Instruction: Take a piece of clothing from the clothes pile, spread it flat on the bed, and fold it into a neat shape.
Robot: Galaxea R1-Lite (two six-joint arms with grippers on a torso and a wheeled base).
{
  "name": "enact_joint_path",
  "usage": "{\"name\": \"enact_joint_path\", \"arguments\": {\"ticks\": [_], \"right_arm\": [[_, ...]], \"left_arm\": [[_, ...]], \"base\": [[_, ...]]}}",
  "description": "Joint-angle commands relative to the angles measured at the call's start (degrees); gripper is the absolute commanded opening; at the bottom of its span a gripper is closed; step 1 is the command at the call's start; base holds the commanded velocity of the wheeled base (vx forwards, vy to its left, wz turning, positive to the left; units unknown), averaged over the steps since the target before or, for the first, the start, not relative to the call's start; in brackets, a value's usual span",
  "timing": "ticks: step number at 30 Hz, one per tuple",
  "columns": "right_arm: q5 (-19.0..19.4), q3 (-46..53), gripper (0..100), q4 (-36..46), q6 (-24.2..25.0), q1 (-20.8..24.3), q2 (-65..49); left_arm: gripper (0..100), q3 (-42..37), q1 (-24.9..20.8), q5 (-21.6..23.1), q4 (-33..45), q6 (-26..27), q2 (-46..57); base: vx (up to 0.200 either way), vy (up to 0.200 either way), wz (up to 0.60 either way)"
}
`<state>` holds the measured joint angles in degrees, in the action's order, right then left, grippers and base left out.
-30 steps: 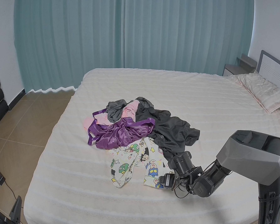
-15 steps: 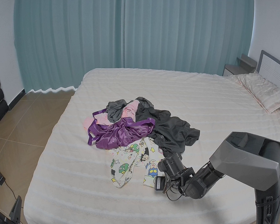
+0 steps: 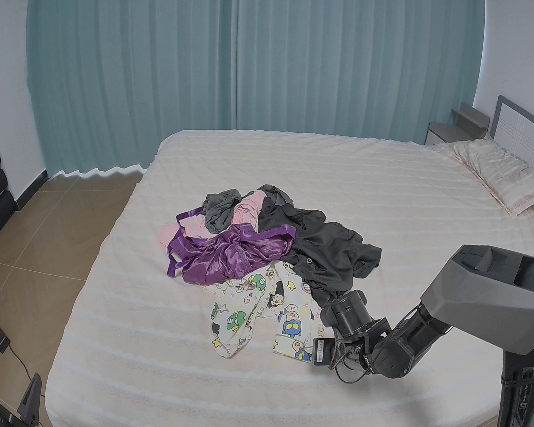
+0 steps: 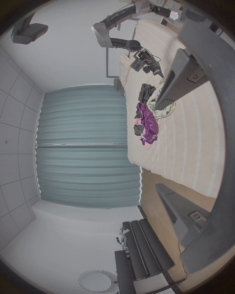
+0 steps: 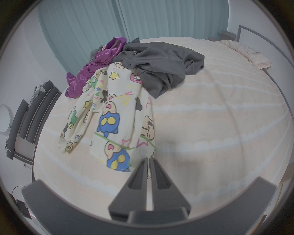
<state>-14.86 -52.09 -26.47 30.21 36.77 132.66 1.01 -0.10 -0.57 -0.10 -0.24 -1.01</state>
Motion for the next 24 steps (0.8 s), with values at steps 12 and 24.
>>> {"name": "enact_joint_path", "arguments": {"ticks": [12, 24], "right_arm": [[-0.8, -6.4, 100, 0.9, -0.2, 1.6, 3.8], [1.9, -11.8, 0, 11.0, 0.6, 3.0, 4.1]], "left_arm": [[100, -1.0, 0.0, 0.0, 0.0, 0.0, 0.9], [100, -1.0, 0.0, 0.0, 0.0, 0.0, 0.9]], "base": [[0.0, 0.0, 0.0], [0.0, 0.0, 0.0]]}}
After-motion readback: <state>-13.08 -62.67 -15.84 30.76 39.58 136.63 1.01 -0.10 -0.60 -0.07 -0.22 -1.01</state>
